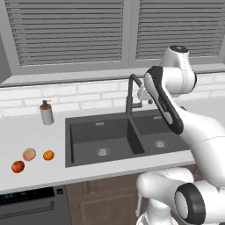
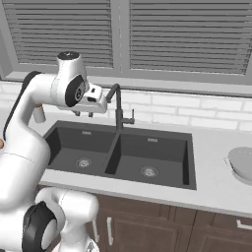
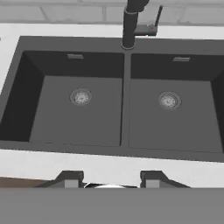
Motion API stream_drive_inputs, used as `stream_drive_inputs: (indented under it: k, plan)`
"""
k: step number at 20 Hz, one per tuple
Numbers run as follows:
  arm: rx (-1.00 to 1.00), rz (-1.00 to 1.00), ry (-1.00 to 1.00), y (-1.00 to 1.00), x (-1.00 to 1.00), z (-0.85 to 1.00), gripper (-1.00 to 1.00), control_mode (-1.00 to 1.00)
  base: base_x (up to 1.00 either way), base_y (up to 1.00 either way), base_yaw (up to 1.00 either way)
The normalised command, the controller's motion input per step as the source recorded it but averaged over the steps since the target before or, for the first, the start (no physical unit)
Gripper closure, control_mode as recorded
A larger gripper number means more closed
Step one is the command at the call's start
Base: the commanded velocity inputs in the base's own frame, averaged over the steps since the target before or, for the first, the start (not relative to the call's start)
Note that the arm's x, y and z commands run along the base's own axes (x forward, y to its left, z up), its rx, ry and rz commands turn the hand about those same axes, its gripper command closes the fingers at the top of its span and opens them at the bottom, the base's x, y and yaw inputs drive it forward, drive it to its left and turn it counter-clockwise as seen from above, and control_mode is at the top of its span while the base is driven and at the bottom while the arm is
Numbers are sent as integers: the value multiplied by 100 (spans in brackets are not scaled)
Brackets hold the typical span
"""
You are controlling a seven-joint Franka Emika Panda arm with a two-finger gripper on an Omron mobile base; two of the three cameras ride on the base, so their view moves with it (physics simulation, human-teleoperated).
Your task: Put the colander in the sink, put the tangerine, apple, peach in the colander, and turn on the sink faucet and pour water over the colander.
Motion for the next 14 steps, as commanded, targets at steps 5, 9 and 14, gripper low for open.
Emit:
stream_drive_inputs:
  k: [5,9,14]
  plan:
    - [0,0,0,-2,-12,0,-100,-100,0,0,0]
    - [1,0,0,-48,-17,0,-100,-100,0,0,0]
    - [2,-1,-1,-72,-7,0,-100,-100,0,0,0]
